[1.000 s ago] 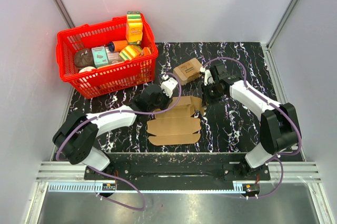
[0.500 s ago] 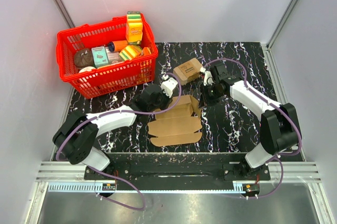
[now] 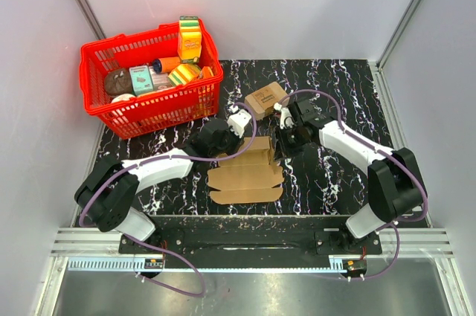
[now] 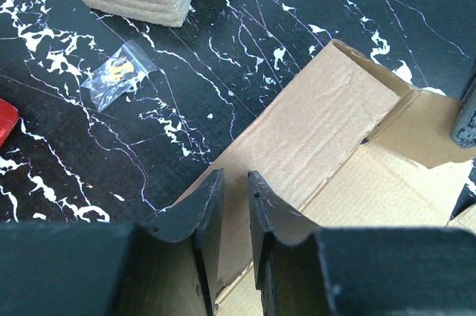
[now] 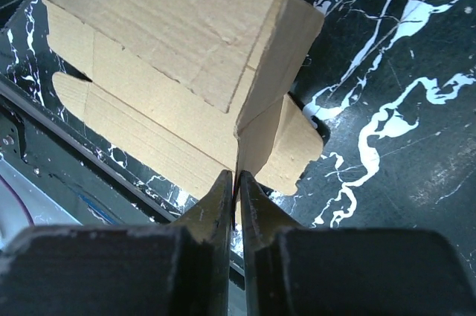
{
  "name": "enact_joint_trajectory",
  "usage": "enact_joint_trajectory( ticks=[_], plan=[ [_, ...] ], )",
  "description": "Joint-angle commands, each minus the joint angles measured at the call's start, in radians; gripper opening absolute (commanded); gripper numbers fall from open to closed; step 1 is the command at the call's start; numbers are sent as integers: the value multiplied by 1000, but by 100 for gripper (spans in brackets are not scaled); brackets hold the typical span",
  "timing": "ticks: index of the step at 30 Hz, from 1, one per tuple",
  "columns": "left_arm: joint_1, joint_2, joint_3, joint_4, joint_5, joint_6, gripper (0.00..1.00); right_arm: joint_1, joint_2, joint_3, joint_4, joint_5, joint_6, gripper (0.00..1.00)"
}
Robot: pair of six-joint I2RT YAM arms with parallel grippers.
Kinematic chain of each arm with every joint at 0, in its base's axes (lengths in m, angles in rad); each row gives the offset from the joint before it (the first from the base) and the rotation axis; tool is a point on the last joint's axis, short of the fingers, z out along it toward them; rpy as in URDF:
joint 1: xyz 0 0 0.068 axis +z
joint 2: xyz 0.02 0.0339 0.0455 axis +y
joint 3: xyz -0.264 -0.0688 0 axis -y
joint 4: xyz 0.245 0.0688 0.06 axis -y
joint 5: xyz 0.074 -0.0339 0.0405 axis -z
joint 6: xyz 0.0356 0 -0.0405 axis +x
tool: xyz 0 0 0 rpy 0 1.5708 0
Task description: Fold the paper box
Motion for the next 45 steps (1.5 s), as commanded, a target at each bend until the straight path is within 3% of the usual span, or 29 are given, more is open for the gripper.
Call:
enact_joint_trajectory(
  ticks=[1, 17, 25, 32, 40, 45],
  plan=[
    [-5, 23, 22, -28, 32, 1, 24, 36, -16, -8, 40, -19, 17, 13],
    [-7, 28, 26, -31, 31, 1, 24, 45, -70, -150, 259, -82, 9, 31],
    [-5, 32, 28, -33, 34, -1, 24, 44, -157, -221, 405, -108, 14, 45],
    [-5, 37, 32, -36, 35, 1, 23, 44, -205, -236, 439, -142, 21, 47],
    [-7, 37, 34, -39, 37, 1, 24, 27, -354, -229, 404, 32, 44, 48],
    [-7, 37, 34, -40, 34, 4, 23, 24, -412, -184, 275, 408, 116, 50]
  ],
)
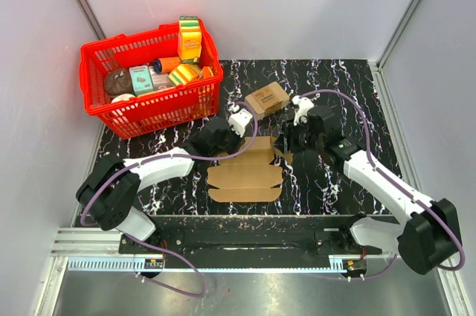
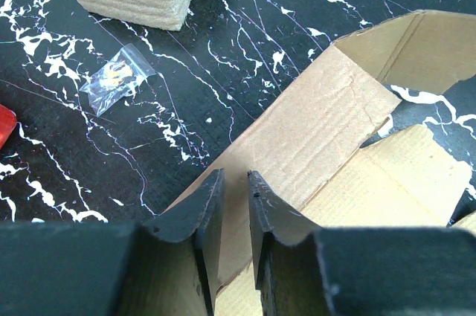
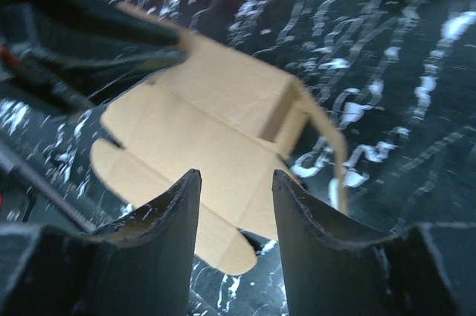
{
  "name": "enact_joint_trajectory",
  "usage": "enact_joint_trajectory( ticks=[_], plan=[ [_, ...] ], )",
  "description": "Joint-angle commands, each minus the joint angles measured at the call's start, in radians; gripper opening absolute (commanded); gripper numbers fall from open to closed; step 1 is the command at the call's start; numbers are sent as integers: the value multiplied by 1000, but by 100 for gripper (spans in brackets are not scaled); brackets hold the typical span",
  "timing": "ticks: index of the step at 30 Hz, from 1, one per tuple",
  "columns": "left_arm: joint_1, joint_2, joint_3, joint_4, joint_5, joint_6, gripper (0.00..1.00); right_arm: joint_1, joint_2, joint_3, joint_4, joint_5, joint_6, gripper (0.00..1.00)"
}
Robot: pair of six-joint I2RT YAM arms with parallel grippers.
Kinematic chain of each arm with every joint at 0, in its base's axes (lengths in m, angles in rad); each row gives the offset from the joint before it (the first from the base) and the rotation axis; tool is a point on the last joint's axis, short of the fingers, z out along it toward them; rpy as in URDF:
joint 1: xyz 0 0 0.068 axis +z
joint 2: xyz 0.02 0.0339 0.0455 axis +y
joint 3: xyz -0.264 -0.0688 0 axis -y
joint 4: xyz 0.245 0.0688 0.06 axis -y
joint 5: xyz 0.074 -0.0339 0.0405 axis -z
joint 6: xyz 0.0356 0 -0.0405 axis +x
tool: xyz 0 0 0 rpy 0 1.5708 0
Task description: Fold the paper box
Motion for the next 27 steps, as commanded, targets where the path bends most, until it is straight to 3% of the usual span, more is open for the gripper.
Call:
enact_joint_trajectory(
  ticks=[1, 4, 9, 14, 27],
  plan=[
    [-8, 24, 23, -40, 28, 4, 23, -9, -35, 70, -129, 432, 83, 50],
    [-9, 24, 23, -41, 28, 2, 23, -33, 6, 104, -190, 591, 122, 53],
    [-11, 26, 21, -41, 28, 4, 23, -93, 181, 184, -210, 579, 106, 55],
    [-12, 24, 23, -43, 26, 5, 23, -118, 317, 250, -194, 577, 65, 47],
    [-12, 26, 24, -44, 28, 4, 23, -121, 357, 199, -128, 48, -165, 37]
  ],
)
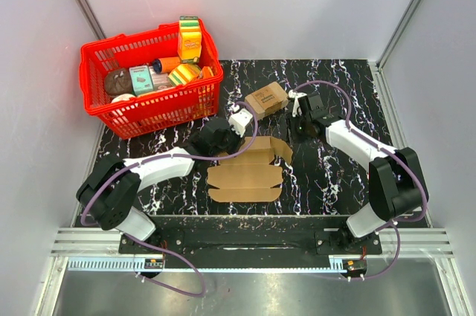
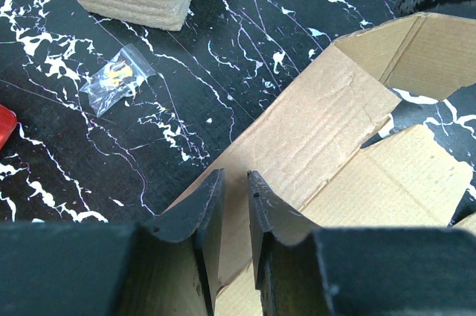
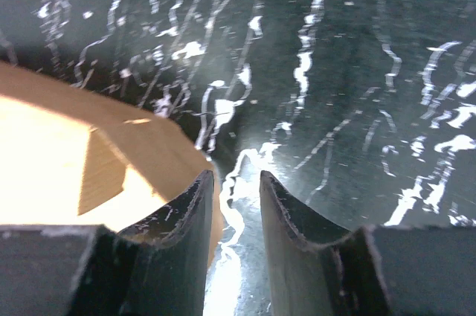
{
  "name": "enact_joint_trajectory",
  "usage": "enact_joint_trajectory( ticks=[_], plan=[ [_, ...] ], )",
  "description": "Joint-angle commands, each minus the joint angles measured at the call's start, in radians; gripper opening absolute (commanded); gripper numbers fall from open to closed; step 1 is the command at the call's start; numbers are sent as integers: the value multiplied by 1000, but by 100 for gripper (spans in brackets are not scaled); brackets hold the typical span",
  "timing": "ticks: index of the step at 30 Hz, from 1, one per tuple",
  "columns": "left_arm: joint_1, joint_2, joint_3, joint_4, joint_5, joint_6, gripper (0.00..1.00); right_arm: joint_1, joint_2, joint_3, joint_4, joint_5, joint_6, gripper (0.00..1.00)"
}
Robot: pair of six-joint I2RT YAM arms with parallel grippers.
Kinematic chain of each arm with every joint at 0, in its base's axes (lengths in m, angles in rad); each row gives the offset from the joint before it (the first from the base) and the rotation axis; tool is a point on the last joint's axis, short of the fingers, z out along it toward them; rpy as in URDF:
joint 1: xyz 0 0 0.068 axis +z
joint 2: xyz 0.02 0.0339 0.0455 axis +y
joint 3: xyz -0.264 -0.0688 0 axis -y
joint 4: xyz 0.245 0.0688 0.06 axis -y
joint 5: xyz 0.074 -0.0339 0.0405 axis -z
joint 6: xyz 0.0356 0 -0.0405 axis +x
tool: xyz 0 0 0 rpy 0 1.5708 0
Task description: Fold the paper box
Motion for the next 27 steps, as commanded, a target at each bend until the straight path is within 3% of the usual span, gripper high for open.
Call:
enact_joint_trajectory(
  ticks=[1, 14, 27],
  plan=[
    [-10, 25, 23, -43, 28, 5, 23, -3, -15, -7, 38, -222, -73, 37],
    [-12, 28, 25, -45, 28, 7, 23, -2, 0, -20, -2, -402, -87, 34],
    [-10, 31, 28, -46, 28, 6, 23, 26, -9, -82, 79, -422, -93, 40]
  ],
)
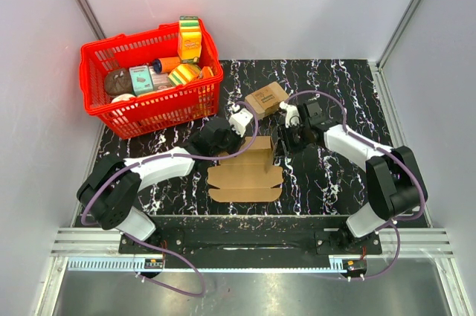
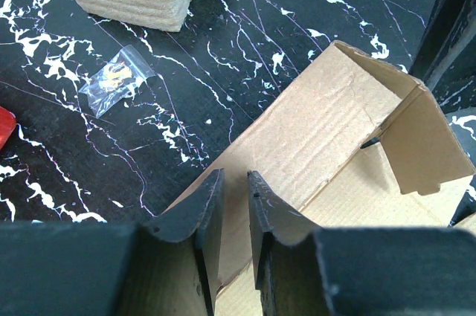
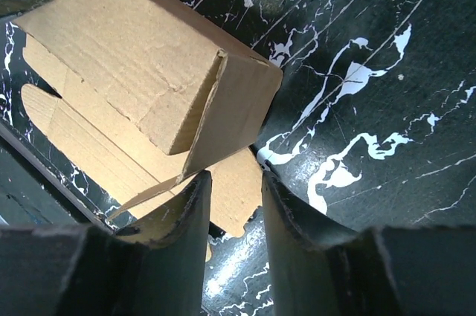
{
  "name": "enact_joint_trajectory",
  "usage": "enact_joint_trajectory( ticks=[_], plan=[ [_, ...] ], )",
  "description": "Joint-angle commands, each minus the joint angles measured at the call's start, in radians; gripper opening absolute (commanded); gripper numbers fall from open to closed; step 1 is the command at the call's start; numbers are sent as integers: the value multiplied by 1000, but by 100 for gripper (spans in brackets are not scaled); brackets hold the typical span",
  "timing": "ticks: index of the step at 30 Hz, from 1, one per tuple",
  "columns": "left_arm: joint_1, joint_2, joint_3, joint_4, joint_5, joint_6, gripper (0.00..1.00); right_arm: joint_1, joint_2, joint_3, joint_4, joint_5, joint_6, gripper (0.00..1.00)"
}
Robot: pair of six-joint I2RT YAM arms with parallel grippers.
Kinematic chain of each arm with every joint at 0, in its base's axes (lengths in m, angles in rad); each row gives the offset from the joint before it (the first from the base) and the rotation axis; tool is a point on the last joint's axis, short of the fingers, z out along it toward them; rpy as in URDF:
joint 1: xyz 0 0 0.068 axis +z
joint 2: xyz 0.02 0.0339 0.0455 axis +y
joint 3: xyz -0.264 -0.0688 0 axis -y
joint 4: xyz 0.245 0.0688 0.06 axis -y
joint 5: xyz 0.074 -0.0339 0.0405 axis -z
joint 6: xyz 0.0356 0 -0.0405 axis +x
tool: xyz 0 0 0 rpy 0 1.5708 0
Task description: Fold the paper box
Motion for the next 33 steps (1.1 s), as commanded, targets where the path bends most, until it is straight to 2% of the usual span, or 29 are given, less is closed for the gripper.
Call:
enact_joint_trajectory(
  ticks=[1, 10, 26, 33],
  plan=[
    [-12, 24, 20, -46, 27, 7, 23, 23, -21, -15, 65, -26, -16, 41],
    [-11, 25, 23, -46, 31, 7, 23, 60, -33, -43, 158, 0, -5, 45],
    [-11, 22, 43, -81, 59, 19, 24, 115, -57, -125, 339, 40, -4, 47],
    [-11, 16, 57, -90, 70, 25, 32, 115, -90, -196, 465, 63, 16, 48]
  ],
)
